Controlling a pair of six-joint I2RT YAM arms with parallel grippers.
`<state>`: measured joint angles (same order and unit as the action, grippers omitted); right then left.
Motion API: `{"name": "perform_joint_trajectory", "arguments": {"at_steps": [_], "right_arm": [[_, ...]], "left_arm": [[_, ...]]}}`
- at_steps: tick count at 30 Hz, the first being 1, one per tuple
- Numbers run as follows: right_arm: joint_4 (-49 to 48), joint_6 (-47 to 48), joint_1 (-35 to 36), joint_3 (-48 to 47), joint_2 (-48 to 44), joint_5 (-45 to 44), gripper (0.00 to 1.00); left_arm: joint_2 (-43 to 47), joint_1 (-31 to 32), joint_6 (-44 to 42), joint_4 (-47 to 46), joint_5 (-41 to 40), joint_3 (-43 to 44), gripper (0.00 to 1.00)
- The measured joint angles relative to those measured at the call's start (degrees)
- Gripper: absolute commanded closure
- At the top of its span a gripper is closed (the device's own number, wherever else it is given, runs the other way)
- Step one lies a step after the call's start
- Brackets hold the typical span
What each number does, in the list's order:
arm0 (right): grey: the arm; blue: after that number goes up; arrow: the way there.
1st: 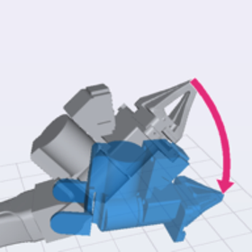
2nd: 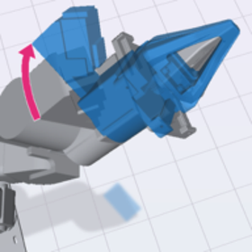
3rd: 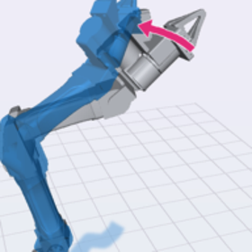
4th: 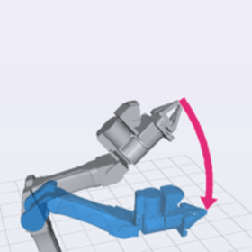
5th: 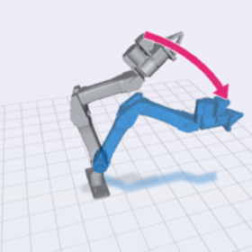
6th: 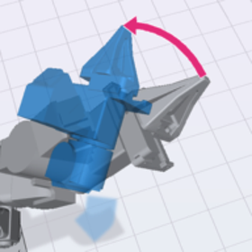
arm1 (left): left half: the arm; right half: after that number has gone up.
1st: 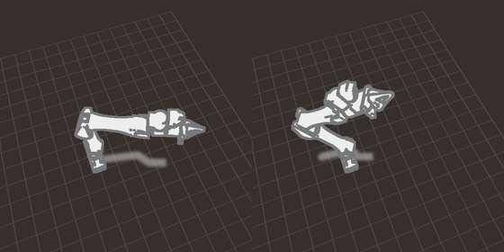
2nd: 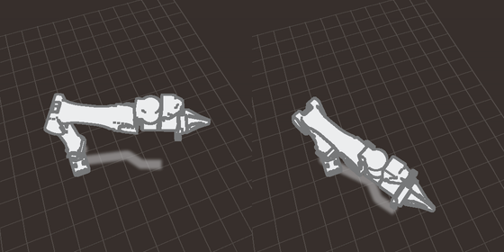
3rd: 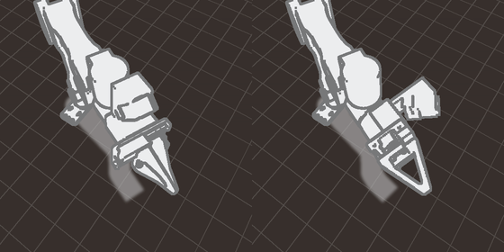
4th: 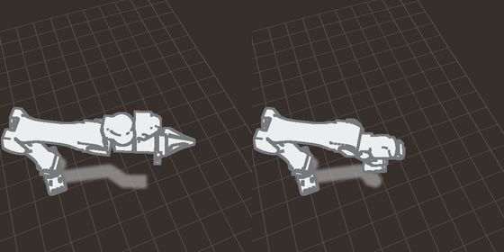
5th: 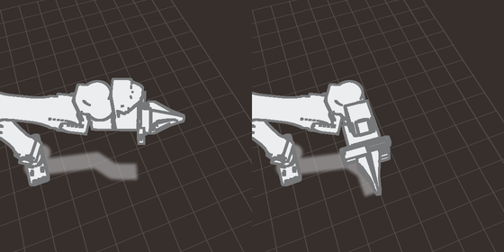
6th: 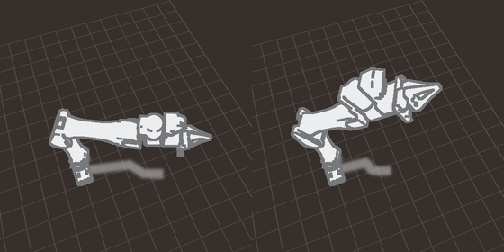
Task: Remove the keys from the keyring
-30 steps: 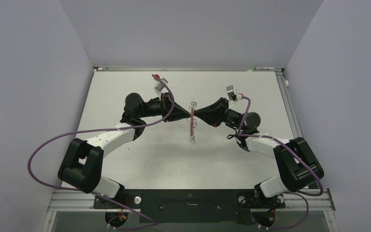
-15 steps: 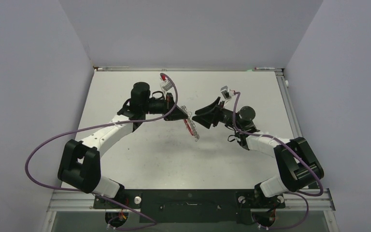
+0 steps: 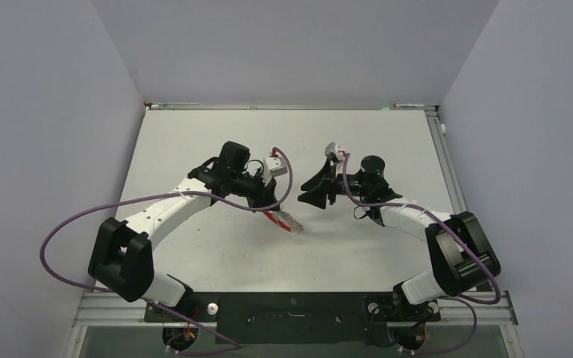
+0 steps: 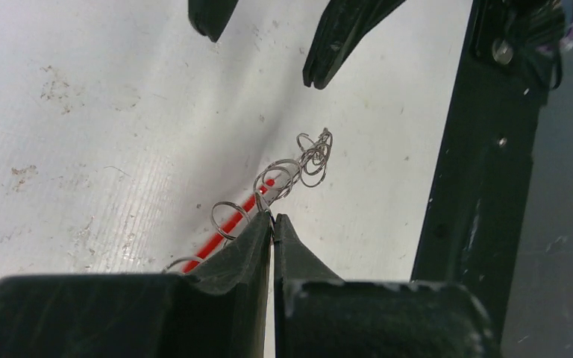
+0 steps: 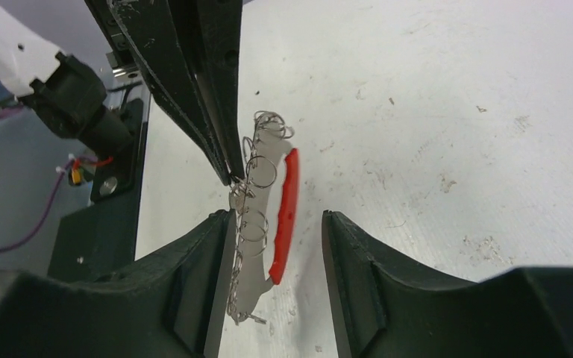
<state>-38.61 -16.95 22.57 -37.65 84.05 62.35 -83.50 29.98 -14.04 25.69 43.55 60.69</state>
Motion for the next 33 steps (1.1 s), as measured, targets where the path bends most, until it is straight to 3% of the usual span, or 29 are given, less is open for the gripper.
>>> {"name": "perform_joint_trajectory", "arguments": {"at_steps": [6,12,33], "right_arm": [[3.9,9.4,2.5,-0.1,-0.1,2.4,0.58],[3.7,17.5,5.5,1.0,0.0,2.3,0.58],[4.1,33.1,11.3,3.4,2.4,-1.5,0.65]], "left_arm": [[-0.6,3.8,-12.2,5.0,-3.5,0.4,1.0],[-2.0,4.5,-18.2,7.4,-4.2,1.5,1.0],[-4.0,4.6,-21.7,8.9,-1.1,4.0,1.0]]}}
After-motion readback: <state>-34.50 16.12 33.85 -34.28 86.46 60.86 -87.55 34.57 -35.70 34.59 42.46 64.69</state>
